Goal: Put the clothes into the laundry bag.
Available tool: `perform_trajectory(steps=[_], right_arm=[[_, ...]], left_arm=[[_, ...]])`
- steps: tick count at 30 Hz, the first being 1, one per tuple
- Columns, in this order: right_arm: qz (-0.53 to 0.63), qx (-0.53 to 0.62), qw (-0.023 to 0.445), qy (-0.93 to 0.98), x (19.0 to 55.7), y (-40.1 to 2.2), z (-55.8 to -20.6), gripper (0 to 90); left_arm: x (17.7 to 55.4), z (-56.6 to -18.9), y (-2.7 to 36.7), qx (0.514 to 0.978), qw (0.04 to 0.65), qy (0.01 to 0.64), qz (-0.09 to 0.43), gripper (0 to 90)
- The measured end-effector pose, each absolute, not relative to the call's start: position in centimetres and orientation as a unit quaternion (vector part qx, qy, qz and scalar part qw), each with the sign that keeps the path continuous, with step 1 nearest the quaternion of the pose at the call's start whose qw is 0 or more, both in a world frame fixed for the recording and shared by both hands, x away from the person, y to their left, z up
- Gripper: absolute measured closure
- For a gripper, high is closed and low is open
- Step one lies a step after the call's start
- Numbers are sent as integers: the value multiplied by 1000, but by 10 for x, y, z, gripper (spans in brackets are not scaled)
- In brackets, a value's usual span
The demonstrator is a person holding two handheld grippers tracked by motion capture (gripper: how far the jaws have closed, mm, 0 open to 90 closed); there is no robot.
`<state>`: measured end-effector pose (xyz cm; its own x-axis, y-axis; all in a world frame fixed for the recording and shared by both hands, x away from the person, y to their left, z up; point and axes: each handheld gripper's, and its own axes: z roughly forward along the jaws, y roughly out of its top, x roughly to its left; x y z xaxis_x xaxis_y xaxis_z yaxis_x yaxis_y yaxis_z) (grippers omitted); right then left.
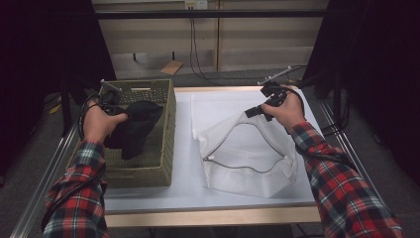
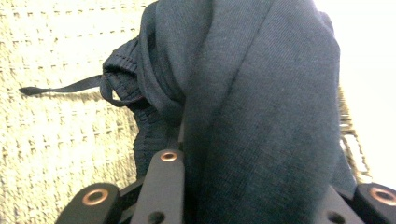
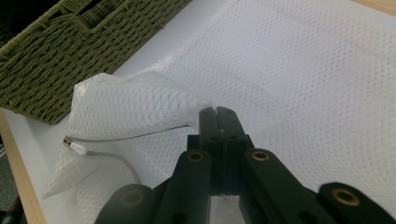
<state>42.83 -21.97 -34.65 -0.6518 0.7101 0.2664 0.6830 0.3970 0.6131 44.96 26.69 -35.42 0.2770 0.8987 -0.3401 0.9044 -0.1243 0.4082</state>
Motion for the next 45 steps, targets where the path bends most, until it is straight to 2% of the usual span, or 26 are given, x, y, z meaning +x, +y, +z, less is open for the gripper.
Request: perform_trajectory(steps=[10,24,45], right_arm=[[357,416,20,836,427,-220,-346,900],[357,413,20,837,428,-219,-346,900],[358,412,16,838,428,-218,-349,900]], left_arm=[[448,-339,265,755,268,598,-7,746],[444,-314,253,758,293,583,-30,747],[440,-283,238,765,305,567,-33,747]])
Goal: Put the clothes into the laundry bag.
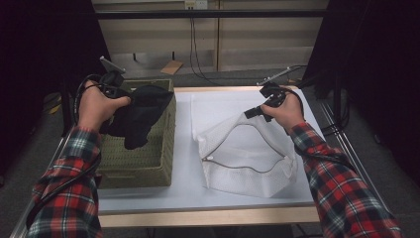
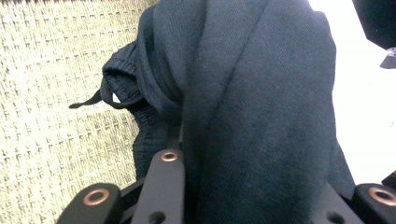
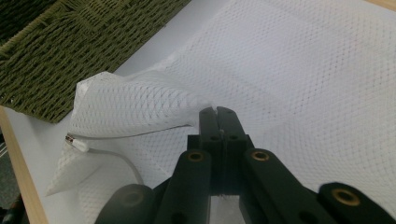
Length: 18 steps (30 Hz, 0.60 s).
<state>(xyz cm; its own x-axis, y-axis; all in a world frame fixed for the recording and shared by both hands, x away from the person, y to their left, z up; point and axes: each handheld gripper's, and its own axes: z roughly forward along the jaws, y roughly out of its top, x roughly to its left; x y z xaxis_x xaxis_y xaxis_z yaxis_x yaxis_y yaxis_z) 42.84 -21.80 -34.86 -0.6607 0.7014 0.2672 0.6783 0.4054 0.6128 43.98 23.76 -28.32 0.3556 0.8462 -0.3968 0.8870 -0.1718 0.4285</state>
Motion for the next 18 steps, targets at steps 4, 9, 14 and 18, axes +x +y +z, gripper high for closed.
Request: perform_trajectory(steps=[4,9,14,18], right_arm=[[356,415,17,837,427,-218,-348,900],[356,417,17,836,427,-218,-348,900],[357,415,16,837,427,-218,-348,900],[357,414,17,837,427,-217,-347,900]], left_arm=[[438,-277,237,766,307,564,-30,747],[436,-269,233,772,308,555,-37,747],[434,-261,227,774,312,550,-39,747],[433,-259,223,774,313,548,-46,747]])
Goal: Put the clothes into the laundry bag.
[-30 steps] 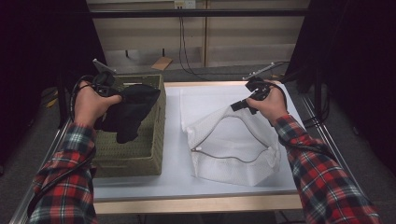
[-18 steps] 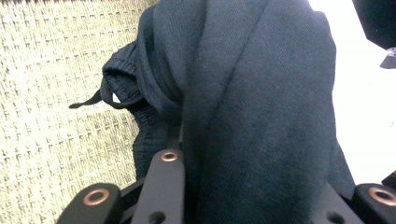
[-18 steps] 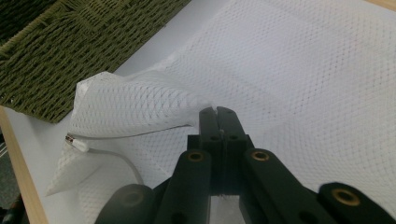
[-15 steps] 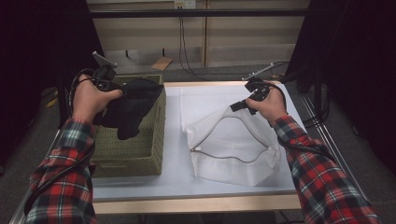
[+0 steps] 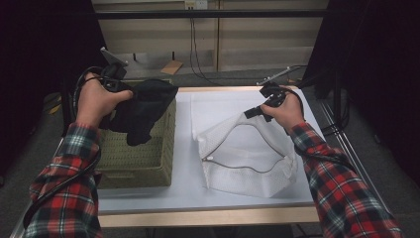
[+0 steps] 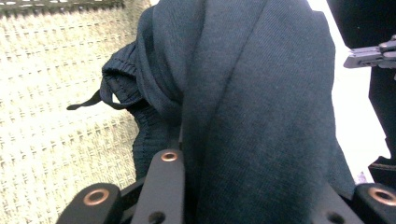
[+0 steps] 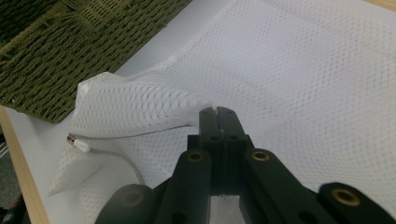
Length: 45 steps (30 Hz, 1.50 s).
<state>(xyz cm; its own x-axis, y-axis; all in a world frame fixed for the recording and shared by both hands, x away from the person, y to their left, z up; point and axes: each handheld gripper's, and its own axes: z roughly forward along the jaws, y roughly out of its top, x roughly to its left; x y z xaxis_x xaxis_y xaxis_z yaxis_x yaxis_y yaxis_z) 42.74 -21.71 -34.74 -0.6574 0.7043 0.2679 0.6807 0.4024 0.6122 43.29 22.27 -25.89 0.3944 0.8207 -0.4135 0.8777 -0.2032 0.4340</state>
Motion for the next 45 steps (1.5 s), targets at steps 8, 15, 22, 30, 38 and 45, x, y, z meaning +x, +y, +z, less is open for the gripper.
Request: perform_trajectory(steps=[8,15,22,30,38,45], right_arm=[[357,414,15,837,427,-219,-347,900],[356,414,18,837,428,-218,-343,900],[353,415,17,839,427,-217,-344,900],[353,412,17,840,428,-217,-344,900],[353,415,15,839,427,-217,-343,900],[352,415,15,839,427,-218,-344,900]], left_arm=[[430,-251,215,781,315,537,-47,747],[428,-245,207,789,317,524,-53,747],[425,-236,200,796,322,509,-55,747],[422,-233,187,803,330,494,-60,747],[423,-235,174,815,321,479,-64,747],[424,-238,165,827,320,457,-73,748]])
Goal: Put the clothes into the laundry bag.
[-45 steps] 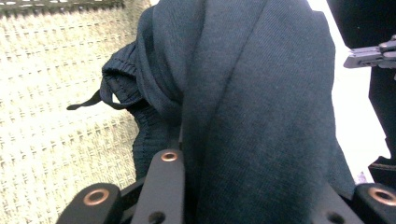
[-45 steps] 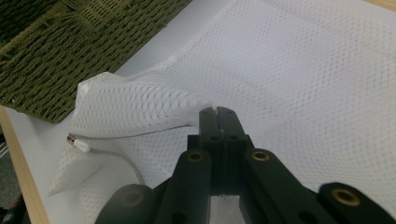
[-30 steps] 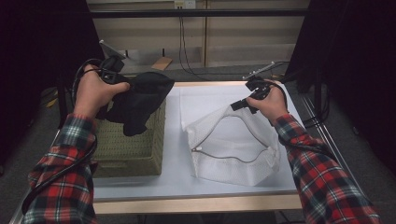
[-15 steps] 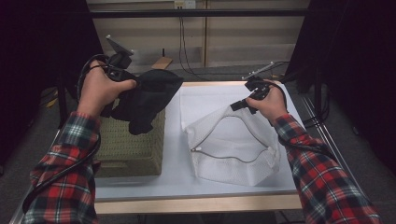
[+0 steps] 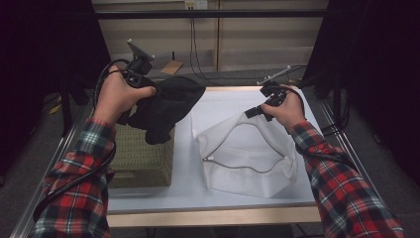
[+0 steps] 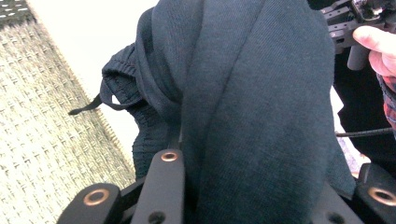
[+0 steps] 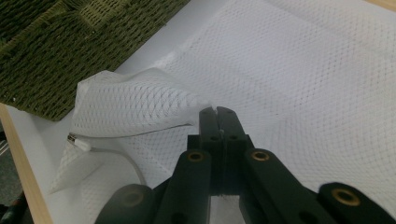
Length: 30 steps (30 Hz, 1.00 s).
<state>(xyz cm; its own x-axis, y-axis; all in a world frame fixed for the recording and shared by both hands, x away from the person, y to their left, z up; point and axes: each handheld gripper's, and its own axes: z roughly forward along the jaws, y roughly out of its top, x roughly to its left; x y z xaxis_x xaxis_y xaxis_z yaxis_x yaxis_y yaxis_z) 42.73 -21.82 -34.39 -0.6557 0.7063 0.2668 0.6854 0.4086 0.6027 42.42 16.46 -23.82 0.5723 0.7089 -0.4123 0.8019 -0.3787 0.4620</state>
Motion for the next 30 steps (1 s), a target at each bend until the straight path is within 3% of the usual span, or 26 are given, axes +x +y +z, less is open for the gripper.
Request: perform_trajectory(steps=[2,4,30], right_arm=[[353,415,14,838,427,-218,-343,900],[354,416,13,838,427,-219,-344,900],[355,417,10,837,428,-220,-345,900]], left_arm=[[422,-239,159,812,331,475,-75,748],[424,-238,160,828,319,454,-74,748],[414,-245,127,844,323,418,-94,747]])
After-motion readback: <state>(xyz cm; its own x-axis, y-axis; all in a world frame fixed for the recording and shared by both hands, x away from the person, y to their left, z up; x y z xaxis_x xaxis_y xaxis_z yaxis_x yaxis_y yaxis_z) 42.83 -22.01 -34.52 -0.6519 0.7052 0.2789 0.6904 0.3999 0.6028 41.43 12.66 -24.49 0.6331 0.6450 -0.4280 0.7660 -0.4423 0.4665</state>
